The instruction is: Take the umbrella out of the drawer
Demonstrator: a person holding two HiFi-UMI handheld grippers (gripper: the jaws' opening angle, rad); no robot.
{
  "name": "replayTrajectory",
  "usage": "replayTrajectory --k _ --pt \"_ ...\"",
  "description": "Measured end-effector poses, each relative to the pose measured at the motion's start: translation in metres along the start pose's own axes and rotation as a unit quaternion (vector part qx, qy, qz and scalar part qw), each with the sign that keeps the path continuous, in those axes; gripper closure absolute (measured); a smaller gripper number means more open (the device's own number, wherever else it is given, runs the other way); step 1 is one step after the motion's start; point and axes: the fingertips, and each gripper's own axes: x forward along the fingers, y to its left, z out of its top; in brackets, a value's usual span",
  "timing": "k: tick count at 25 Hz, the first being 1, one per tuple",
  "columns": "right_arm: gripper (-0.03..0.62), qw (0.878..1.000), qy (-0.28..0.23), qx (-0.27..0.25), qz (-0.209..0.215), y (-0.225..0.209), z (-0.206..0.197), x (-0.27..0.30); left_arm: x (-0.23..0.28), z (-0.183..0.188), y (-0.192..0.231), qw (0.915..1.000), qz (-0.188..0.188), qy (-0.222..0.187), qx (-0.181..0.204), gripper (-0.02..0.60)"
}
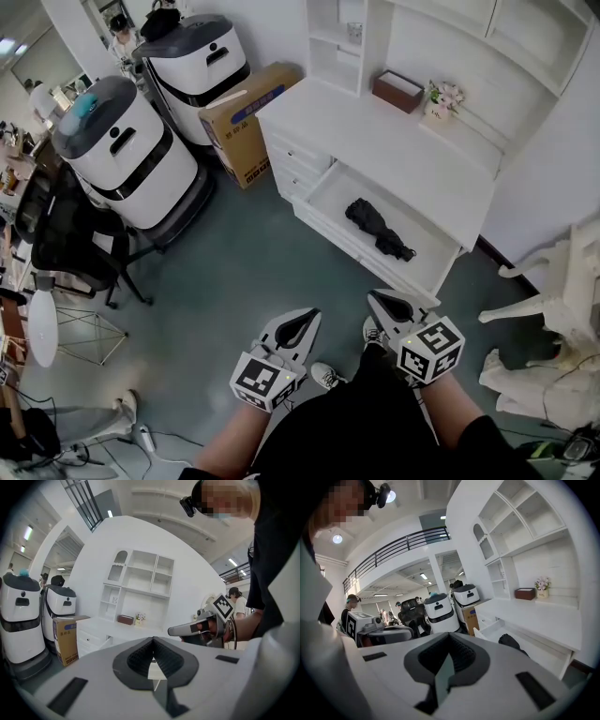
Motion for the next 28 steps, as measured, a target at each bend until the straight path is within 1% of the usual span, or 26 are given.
replayTrajectory --k 6,13,20,28 --pt "0.592 1.000 -0.005 -0.011 0.004 -0.006 0.016 0.016 0.005 0.008 0.004 1.0000 0.001 -0.009 -0.002 0.578" --pt "0.592 1.000 -0.005 -0.014 0.006 -0.024 0.025 0.026 0.023 0.009 0.007 0.9999 0.000 -0.011 -0.009 0.578" --pt "0.592 1.000 0.007 -0.011 -0.008 -0.064 0.027 0.029 0.062 0.010 0.008 0.9998 -0.015 -0.007 -0.010 0.578" --pt "0.592 1.000 0.014 -0.007 -0.019 -0.115 0.030 0.036 0.112 0.005 0.012 0.9995 -0.028 0.006 -0.014 0.578"
